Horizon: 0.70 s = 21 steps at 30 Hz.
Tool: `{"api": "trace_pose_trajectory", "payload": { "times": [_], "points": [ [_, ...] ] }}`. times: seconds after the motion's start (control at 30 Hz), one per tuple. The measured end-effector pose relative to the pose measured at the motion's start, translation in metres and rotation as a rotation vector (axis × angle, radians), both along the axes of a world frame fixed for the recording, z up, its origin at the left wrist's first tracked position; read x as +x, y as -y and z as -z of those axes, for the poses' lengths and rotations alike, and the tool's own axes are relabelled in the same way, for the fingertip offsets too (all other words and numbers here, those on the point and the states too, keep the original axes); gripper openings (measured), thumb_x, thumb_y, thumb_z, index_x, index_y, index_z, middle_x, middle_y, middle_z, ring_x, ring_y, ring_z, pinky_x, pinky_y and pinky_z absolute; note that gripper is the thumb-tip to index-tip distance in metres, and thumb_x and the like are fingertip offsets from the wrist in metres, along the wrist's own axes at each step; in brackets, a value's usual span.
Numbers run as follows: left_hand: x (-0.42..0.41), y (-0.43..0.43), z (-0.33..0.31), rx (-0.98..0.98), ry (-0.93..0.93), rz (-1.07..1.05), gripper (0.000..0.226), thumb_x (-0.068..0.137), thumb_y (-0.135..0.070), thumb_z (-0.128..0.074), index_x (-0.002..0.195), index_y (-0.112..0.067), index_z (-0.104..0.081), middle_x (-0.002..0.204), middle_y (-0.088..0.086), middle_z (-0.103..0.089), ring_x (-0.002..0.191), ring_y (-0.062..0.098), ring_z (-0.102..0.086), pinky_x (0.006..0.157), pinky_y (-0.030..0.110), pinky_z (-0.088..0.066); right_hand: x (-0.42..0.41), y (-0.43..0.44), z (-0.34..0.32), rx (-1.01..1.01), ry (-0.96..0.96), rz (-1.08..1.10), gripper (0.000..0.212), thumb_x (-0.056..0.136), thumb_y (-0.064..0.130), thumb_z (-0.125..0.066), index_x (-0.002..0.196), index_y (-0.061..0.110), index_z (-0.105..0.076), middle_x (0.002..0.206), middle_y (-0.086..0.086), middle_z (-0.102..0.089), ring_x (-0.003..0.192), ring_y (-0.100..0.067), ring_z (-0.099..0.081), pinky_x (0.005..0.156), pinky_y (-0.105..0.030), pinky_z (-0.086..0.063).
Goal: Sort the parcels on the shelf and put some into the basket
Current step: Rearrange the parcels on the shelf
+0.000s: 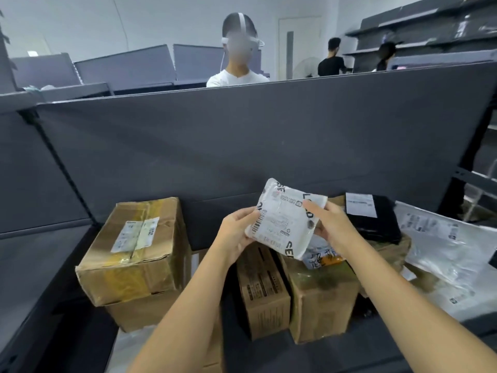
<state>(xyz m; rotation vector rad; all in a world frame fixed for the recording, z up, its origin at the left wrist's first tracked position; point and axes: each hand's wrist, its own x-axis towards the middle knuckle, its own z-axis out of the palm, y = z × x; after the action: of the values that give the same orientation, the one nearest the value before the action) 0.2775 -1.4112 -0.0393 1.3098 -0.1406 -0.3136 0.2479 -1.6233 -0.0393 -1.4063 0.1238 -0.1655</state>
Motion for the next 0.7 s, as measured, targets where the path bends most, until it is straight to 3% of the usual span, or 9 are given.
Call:
{"api": "trace_pose_trajectory", "payload": {
  "times": [0.1, 0.2, 0.3, 0.4, 0.5, 0.57, 0.7],
  "points": [
    [-0.008, 0.001, 0.004, 0.109, 0.05, 0.055, 0.018, 0.094, -0.014, -0.058, 0.106, -0.006, -0.069, 0.098, 0.01, -0.076, 0.088, 0.022, -0.073, 0.063, 0.028, -0.059, 0.001, -0.008, 0.005, -0.043, -0.008, 0.072, 0.011, 0.09, 0.028, -0.063, 0.095, 0.019, -0.068, 0.098, 0.001, -0.073, 0.096, -0.02, -0.067, 0.081, -0.037, -0.055],
    [-0.009, -0.005, 0.006, 0.16, 0.064, -0.034, 0.017, 0.095, -0.014, -0.058, 0.104, -0.007, -0.07, 0.098, 0.007, -0.076, 0.088, 0.021, -0.074, 0.063, 0.027, -0.058, 0.002, -0.019, 0.009, -0.055, -0.007, 0.05, 0.012, 0.092, 0.022, -0.061, 0.101, 0.016, -0.066, 0.105, -0.003, -0.071, 0.098, -0.022, -0.067, 0.086, -0.043, -0.055],
    [-0.006, -0.019, -0.003, 0.1, 0.044, -0.202, 0.014, 0.094, -0.013, -0.058, 0.098, -0.006, -0.07, 0.093, 0.007, -0.077, 0.086, 0.023, -0.074, 0.063, 0.029, -0.059, 0.007, -0.041, 0.005, -0.001, -0.004, -0.052, 0.02, 0.093, 0.013, -0.057, 0.113, 0.015, -0.06, 0.108, -0.004, -0.069, 0.096, -0.023, -0.068, 0.077, -0.041, -0.058],
    [-0.001, -0.044, -0.018, 0.125, 0.073, -0.314, 0.013, 0.094, -0.013, -0.059, 0.094, -0.007, -0.07, 0.088, 0.006, -0.076, 0.081, 0.02, -0.073, 0.068, 0.032, -0.059, 0.014, -0.077, -0.01, 0.027, 0.018, -0.179, 0.02, 0.093, 0.011, -0.055, 0.11, 0.021, -0.059, 0.109, -0.003, -0.068, 0.094, -0.021, -0.069, 0.068, -0.035, -0.06],
    [0.001, -0.079, -0.033, 0.192, 0.111, -0.394, 0.013, 0.093, -0.016, -0.06, 0.094, -0.008, -0.07, 0.088, 0.004, -0.076, 0.08, 0.018, -0.073, 0.07, 0.033, -0.058, 0.021, -0.117, -0.025, 0.092, 0.018, -0.323, 0.023, 0.094, 0.01, -0.055, 0.116, 0.017, -0.055, 0.112, -0.004, -0.069, 0.098, -0.022, -0.068, 0.069, -0.035, -0.06],
    [0.002, -0.104, -0.041, 0.261, 0.135, -0.464, 0.015, 0.092, -0.017, -0.061, 0.101, -0.007, -0.07, 0.089, 0.003, -0.075, 0.08, 0.018, -0.072, 0.068, 0.033, -0.057, 0.026, -0.142, -0.032, 0.104, 0.008, -0.37, 0.021, 0.094, 0.01, -0.055, 0.114, 0.016, -0.056, 0.11, -0.004, -0.069, 0.097, -0.021, -0.069, 0.069, -0.034, -0.06],
    [0.006, -0.152, -0.051, 0.338, 0.135, -0.626, 0.029, 0.091, -0.008, -0.06, 0.119, -0.005, -0.061, 0.111, 0.014, -0.068, 0.098, 0.029, -0.067, 0.084, 0.044, -0.056, 0.038, -0.195, -0.045, 0.067, -0.033, -0.417, 0.019, 0.093, 0.01, -0.056, 0.111, 0.015, -0.053, 0.103, -0.003, -0.067, 0.088, -0.018, -0.069, 0.064, -0.031, -0.06]
  ]
}}
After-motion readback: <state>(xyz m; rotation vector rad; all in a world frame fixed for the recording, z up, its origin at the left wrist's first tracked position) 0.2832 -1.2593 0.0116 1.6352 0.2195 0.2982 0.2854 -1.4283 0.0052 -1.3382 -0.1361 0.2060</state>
